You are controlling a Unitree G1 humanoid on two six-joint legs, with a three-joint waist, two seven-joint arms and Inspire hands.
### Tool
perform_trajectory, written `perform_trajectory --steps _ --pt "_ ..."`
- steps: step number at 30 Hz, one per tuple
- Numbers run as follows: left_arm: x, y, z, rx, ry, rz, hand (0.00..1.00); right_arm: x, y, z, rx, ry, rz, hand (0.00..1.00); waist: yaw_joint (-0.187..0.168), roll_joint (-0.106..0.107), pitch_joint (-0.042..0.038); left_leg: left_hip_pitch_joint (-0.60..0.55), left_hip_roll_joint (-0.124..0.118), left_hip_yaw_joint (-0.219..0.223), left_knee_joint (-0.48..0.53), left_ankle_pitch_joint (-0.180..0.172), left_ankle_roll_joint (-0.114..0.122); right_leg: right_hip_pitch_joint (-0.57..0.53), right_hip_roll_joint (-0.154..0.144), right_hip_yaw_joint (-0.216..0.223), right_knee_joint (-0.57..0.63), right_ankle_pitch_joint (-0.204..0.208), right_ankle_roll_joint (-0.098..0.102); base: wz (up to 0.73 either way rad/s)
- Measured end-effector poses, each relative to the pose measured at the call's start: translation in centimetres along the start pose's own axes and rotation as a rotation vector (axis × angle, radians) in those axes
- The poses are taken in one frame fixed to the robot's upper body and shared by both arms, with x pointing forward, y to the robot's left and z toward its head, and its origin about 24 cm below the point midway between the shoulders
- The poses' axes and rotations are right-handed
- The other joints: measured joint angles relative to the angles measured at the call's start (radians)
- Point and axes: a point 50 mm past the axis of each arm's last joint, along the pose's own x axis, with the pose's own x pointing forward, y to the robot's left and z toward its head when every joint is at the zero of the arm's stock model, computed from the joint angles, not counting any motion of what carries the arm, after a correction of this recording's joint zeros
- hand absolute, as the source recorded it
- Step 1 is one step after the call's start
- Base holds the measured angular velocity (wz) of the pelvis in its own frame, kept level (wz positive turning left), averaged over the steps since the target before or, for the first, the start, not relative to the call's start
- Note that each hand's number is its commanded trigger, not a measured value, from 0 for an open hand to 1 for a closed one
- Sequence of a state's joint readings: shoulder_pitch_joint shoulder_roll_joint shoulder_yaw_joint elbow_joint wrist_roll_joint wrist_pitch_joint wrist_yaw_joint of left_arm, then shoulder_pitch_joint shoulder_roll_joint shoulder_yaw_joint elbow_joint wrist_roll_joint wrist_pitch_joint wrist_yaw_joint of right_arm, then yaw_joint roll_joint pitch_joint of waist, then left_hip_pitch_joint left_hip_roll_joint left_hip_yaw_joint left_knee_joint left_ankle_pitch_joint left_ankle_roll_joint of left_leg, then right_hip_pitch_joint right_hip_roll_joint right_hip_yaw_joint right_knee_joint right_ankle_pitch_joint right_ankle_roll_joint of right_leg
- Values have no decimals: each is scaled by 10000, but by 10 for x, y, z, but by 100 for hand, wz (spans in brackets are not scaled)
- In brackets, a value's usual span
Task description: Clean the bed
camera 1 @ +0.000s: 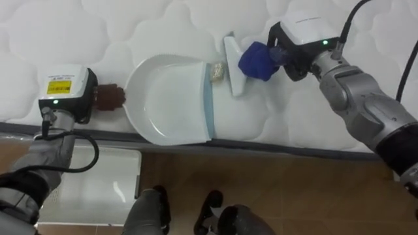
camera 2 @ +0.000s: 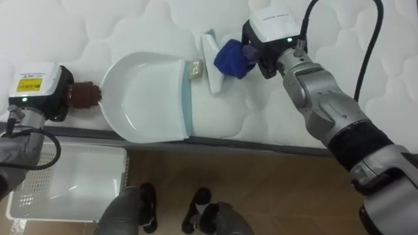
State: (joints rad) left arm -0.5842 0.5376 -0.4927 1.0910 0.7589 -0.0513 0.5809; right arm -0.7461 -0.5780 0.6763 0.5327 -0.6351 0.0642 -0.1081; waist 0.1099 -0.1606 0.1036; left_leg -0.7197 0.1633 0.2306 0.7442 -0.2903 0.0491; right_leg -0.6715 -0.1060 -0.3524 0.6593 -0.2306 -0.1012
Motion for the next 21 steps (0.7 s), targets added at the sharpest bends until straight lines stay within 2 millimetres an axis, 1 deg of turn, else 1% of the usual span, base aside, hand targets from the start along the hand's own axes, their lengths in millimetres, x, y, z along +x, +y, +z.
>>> perform_trajectory --steps 3,6,10,12,15,18,21 --pt "0 -1 -1 33 43 -30 100 0 0 2 160 -32 79 100 -4 0 -1 0 -36 -3 3 1 -1 1 12 10 -6 0 0 0" --pt "-1 -1 -3 146 133 -74 100 2 1 8 353 -186 164 100 -2 18 -16 1 -35 -5 18 5 -8 3 16 6 -1 0 -2 0" --pt "-2 -3 -5 383 201 -156 100 1 2 12 776 -284 267 100 -10 116 -86 32 -59 -48 32 6 -7 62 -2 -30 5 0 -3 2" --pt "-3 -5 -7 448 305 -238 100 0 3 15 1076 -404 257 100 -10 120 -88 104 -69 -48 12 6 -7 128 -8 -26 7 -1 -4 0" --pt "-4 -7 -4 401 287 -281 100 -2 4 22 1497 -682 371 100 -12 120 -88 154 -196 -64 -56 14 -9 106 -152 -38 143 -55 -5 7" --pt "-5 -8 -5 435 340 -332 100 -1 6 28 1877 -946 548 100 -12 116 -92 156 -211 -80 -52 27 12 88 -217 -39 217 -87 13 6" --pt "-7 -10 -6 444 387 -384 100 -2 6 28 2173 -965 472 100 -22 114 -95 178 -237 -74 16 41 40 84 -306 -37 357 -115 25 3"
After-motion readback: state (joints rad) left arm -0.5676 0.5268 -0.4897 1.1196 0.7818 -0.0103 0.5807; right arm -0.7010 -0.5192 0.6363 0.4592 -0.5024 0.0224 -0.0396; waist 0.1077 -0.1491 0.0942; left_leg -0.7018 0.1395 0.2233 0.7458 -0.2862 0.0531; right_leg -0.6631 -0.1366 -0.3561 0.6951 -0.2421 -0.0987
